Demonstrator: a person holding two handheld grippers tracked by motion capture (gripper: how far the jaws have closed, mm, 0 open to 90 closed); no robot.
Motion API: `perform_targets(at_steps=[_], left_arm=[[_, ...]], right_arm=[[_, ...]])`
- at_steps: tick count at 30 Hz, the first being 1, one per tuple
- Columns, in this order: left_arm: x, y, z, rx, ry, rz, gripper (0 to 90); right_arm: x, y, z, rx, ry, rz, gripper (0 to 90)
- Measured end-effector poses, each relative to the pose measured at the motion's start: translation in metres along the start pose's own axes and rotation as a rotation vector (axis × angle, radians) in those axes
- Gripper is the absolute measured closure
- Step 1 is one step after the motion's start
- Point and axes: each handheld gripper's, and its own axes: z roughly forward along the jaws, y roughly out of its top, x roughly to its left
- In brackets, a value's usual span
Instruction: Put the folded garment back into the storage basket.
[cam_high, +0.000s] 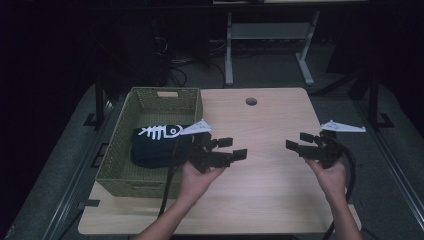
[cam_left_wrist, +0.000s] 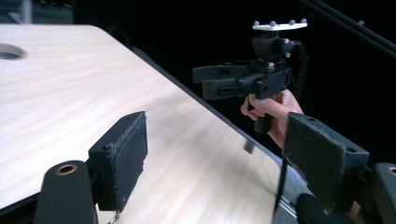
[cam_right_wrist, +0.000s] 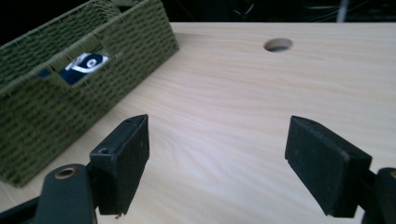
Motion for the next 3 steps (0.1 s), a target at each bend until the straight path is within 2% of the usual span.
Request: perform_targets(at_steps=[3], left_arm=[[-0.010,-0.012,0.014,0.039,-0.016,0.030,21.5]], right_arm=[[-0.002,-0.018,-0.013,-0.001,-0.023,-0.009,21.3]])
